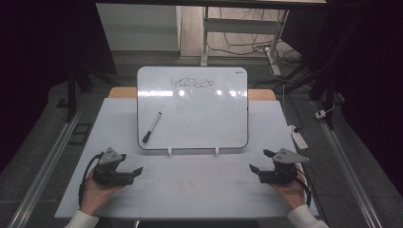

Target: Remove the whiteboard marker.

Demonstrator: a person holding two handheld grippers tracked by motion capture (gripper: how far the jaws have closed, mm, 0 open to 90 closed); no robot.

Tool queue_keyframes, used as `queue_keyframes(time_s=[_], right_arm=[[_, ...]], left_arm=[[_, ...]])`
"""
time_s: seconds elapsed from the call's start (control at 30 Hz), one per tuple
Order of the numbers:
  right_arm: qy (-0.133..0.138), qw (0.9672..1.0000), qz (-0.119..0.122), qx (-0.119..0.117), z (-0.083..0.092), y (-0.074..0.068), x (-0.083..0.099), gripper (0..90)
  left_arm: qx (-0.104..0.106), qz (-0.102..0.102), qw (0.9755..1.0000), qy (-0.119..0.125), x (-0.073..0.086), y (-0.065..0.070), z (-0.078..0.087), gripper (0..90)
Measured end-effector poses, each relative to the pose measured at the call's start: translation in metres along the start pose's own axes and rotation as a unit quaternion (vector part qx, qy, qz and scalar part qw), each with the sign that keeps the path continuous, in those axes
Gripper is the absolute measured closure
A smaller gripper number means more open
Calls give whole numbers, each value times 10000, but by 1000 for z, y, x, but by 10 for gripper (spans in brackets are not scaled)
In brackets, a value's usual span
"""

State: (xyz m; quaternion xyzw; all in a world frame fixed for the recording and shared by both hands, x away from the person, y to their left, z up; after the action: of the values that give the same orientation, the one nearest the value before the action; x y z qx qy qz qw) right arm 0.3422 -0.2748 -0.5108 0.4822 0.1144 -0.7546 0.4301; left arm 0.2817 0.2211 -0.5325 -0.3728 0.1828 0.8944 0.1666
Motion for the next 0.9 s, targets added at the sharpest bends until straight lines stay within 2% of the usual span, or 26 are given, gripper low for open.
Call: queue_keyframes(time_s=[0.1,0.17,0.37,0.53,0.57,0.63,0.67,0.73,0.83,0.9], right_arm=[[33,10000,-1,-22,0,0,-1,183],[-22,9999,151,23,-2,-2,-2,187],[-129,9997,191,-37,-7,-6,1,209],[-80,9998,157,-32,-7,-6,-2,215],[-77,9998,164,-27,-7,-6,-3,215],[-82,9998,199,-20,-7,-7,-5,215],[-82,9998,199,-20,-7,-7,-5,215],[-68,9997,229,-11,-8,-7,-6,215],[-57,9998,210,-16,-8,-7,-6,217],[-42,9998,197,-16,-7,-7,-5,219]], left_arm=[[-8,-13,10000,-10,0,0,0,169],[-41,-10,10000,-20,1,-1,1,170],[-73,9,10000,-8,0,-2,3,183],[-36,18,9999,141,-22,-4,7,182],[-36,18,9999,141,-22,-4,7,184],[-60,-21,9998,198,-37,-4,7,185],[-60,-21,9998,198,-37,-4,7,187],[-35,-95,9996,246,-50,-2,6,194],[-34,-197,9996,212,-60,2,3,198],[-109,-293,9993,187,-65,5,2,197]])
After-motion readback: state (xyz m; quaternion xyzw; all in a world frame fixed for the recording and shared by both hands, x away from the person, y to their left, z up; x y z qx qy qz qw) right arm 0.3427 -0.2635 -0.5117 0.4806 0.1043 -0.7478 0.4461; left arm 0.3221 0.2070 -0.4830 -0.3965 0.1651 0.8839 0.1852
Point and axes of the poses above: each handheld gripper's, and its own axes: z roughly backward along the jaws, x roughly out of its underside, y roughly to its right, the point moved 4 cm from there along -z, roughly forward along the jaws, and after that the axes turned 9 degrees about z, right-handed, at the moved point
